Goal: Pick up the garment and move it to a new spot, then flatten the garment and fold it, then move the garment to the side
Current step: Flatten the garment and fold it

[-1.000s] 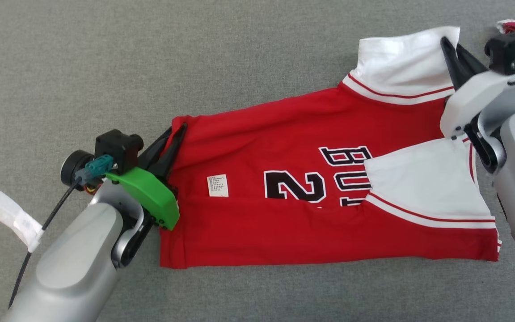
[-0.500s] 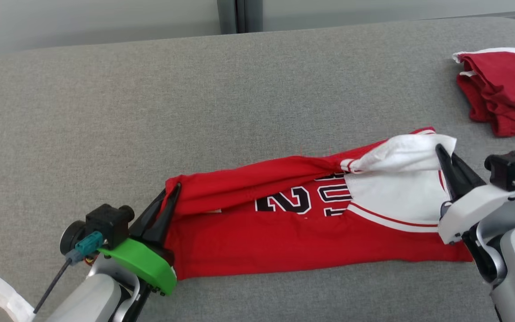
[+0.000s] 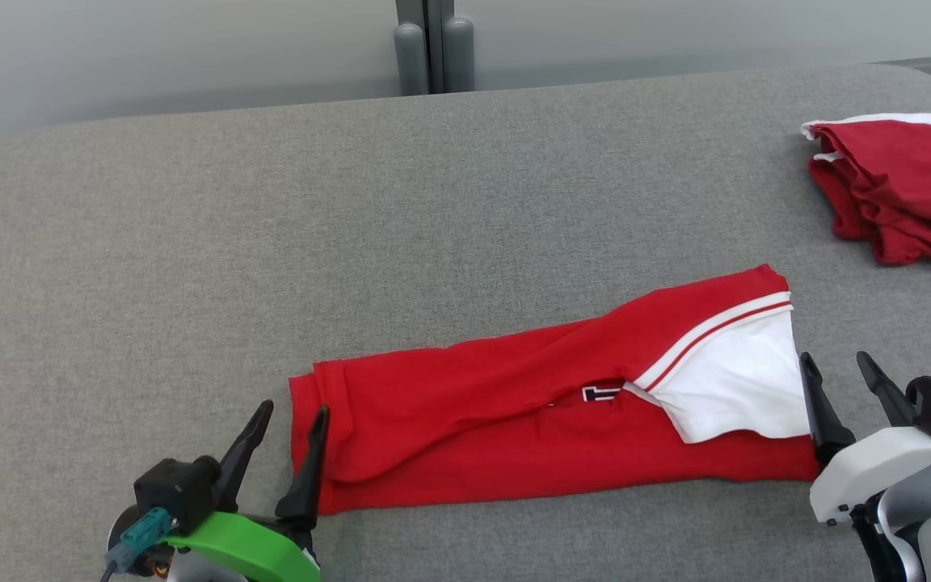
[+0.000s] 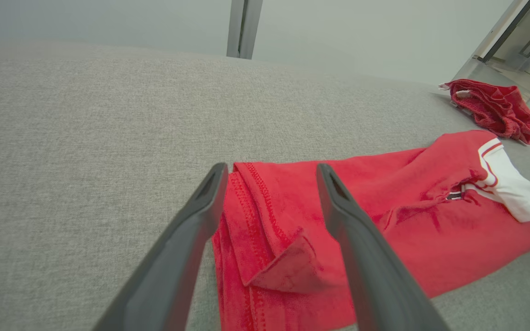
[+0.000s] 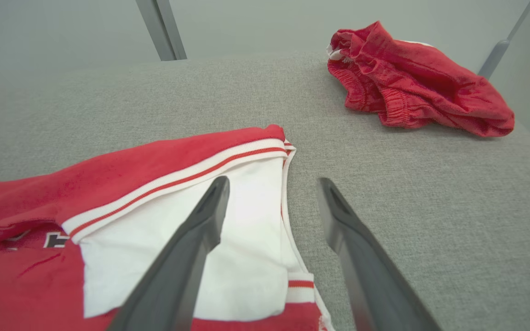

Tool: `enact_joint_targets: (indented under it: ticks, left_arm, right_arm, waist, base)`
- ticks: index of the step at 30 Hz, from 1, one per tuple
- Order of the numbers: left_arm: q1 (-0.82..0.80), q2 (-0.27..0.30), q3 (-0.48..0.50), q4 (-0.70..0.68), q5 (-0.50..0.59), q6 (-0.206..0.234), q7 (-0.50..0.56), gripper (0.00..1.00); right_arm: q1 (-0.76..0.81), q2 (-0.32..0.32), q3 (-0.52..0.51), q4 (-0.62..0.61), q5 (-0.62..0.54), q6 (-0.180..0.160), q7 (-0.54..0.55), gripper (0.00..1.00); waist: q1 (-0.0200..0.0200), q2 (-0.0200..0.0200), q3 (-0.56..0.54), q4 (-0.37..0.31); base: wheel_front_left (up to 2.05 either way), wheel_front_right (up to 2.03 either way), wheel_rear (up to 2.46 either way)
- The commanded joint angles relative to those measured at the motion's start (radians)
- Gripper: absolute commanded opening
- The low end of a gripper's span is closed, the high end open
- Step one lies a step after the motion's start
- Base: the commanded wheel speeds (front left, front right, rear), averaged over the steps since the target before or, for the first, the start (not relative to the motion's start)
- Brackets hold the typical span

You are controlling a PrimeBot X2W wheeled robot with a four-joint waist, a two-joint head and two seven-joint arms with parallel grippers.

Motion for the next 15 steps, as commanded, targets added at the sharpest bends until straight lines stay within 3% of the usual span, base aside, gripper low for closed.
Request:
enact_joint_targets:
  ticks: [1, 9, 15]
  left_arm:
    - [0.03, -0.007, 0.025, -0.011, 0.006, 0.007, -0.003, 1.0]
    - [0.109, -0.077, 0.178, -0.059, 0.074, 0.031, -0.003, 1.0]
    - [0.115, -0.126, 0.254, -0.057, 0.13, 0.037, -0.002, 1.0]
  right_arm:
    - [0.017, 0.005, -0.013, -0.013, -0.007, -0.001, -0.006, 1.0]
    - [0.015, 0.006, -0.048, -0.039, -0.046, -0.001, 0.025, 1.0]
    - [-0.043, -0.031, -0.029, 0.041, -0.08, -0.001, 0.078, 1.0]
  waist:
    - [0.0, 0.0, -0.01, 0.008]
    - [0.0, 0.0, -0.02, 0.023]
    - [0.0, 0.0, -0.002, 0.039]
  base:
    - [0.0, 0.0, 0.0]
    - [0.0, 0.0, 0.0]
    - [0.0, 0.0, 0.0]
